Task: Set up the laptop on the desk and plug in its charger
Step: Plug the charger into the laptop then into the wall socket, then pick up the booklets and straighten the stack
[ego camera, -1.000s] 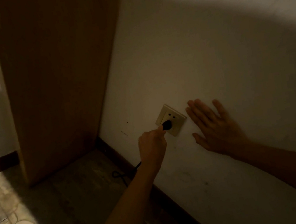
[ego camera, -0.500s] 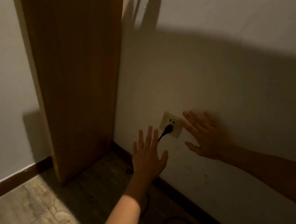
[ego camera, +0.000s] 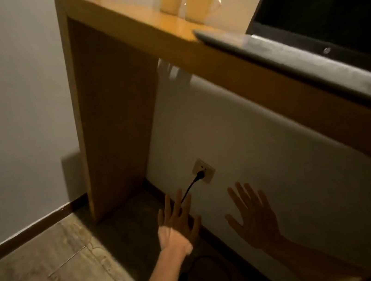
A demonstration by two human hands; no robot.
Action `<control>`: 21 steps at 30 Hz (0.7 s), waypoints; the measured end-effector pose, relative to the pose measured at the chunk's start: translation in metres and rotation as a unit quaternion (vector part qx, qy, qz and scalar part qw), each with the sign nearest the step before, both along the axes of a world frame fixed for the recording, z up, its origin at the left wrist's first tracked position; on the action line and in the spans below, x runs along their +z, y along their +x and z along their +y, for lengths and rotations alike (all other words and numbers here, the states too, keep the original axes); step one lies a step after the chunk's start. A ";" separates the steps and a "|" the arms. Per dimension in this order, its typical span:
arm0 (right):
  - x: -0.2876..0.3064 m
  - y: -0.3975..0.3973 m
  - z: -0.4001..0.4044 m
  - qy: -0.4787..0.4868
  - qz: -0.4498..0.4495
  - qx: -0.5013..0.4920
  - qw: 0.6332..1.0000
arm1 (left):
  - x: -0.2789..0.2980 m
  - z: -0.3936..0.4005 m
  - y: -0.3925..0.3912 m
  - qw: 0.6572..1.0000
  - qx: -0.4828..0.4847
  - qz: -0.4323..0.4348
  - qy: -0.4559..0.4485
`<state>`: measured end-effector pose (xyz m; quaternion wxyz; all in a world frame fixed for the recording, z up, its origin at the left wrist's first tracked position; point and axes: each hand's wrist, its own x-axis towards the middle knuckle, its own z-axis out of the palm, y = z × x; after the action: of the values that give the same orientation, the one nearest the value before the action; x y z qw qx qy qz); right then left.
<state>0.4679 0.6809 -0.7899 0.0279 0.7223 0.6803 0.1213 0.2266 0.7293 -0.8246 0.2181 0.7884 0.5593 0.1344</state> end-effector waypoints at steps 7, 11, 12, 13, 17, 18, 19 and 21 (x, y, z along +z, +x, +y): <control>0.076 -0.015 -0.061 -0.033 0.069 -0.065 0.995 | 0.103 -0.059 -0.019 0.994 -0.016 0.080 -0.071; 0.113 -0.018 -0.098 -0.055 0.108 -0.102 0.987 | 0.156 -0.096 -0.026 0.996 -0.027 0.058 -0.060; 0.121 -0.019 -0.108 -0.068 0.128 -0.116 0.983 | 0.167 -0.105 -0.028 0.996 -0.029 0.059 -0.058; 0.133 -0.021 -0.120 -0.076 0.149 -0.135 0.977 | 0.178 -0.113 -0.029 0.996 -0.032 0.064 -0.059; 0.197 -0.034 -0.157 -0.123 0.212 -0.194 0.950 | 0.226 -0.140 -0.032 0.994 -0.052 0.079 -0.047; 0.209 -0.035 -0.166 -0.144 0.213 -0.195 0.947 | 0.237 -0.146 -0.032 0.994 -0.058 0.083 -0.045; 0.218 -0.035 -0.174 -0.167 0.228 -0.197 0.939 | 0.247 -0.153 -0.033 0.993 -0.063 0.087 -0.046; 0.234 -0.039 -0.191 -0.234 0.280 -0.225 0.903 | 0.268 -0.164 -0.034 0.992 -0.071 0.094 -0.051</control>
<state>0.4285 0.4900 -0.5560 0.0313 0.8331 0.4882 -0.2581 0.1922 0.5655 -0.5562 0.2131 0.8230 0.5263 0.0152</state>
